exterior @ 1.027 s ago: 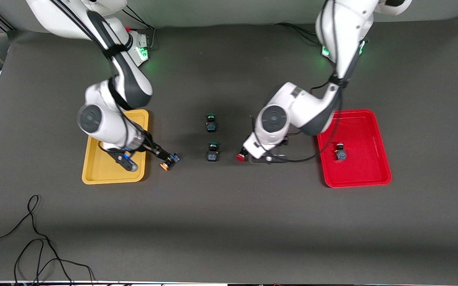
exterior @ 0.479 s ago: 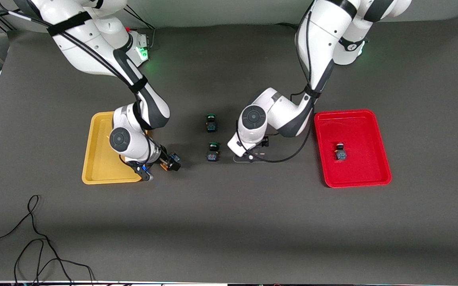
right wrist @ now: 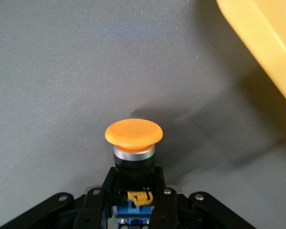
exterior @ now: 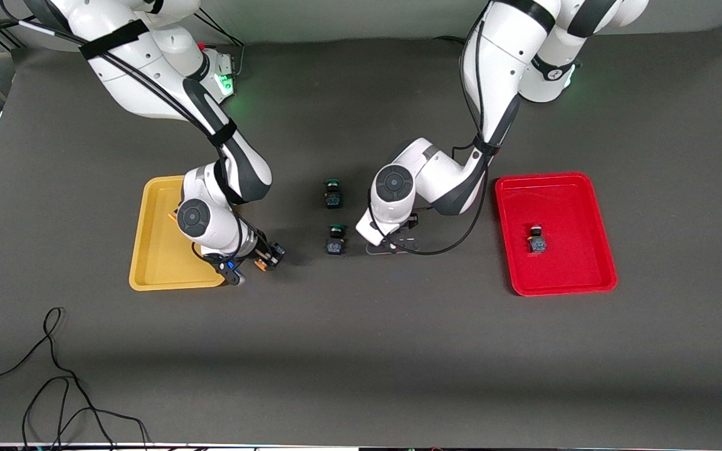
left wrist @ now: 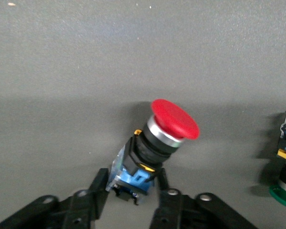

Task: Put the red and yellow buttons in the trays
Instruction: 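Place the yellow button in the yellow tray while the left gripper places red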

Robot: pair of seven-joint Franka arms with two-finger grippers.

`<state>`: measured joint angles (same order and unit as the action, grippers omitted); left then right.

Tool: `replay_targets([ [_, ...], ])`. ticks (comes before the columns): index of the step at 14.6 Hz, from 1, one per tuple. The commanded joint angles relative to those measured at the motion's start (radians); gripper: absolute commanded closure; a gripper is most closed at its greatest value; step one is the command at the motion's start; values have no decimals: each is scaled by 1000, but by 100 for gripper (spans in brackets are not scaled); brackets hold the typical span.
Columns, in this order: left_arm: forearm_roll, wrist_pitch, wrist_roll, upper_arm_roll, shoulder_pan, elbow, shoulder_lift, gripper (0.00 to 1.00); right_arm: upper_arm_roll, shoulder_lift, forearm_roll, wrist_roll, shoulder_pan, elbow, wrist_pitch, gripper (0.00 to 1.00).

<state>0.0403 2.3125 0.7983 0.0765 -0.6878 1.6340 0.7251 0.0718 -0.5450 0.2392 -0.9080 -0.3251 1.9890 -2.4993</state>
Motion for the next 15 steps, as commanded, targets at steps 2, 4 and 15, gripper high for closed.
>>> replay_targets([
  [2, 9, -65, 7, -11, 46, -23, -31, 86, -15, 169, 17, 38, 3, 8, 175, 84],
  [4, 21, -172, -69, 3, 127, -17, -84, 89, -47, 241, 17, 118, 43, 7, 270, 84],
  [15, -43, -688, -840, 3, 721, 39, -187, 89, -283, 225, 54, 578, 54, 139, 177, 80],
])
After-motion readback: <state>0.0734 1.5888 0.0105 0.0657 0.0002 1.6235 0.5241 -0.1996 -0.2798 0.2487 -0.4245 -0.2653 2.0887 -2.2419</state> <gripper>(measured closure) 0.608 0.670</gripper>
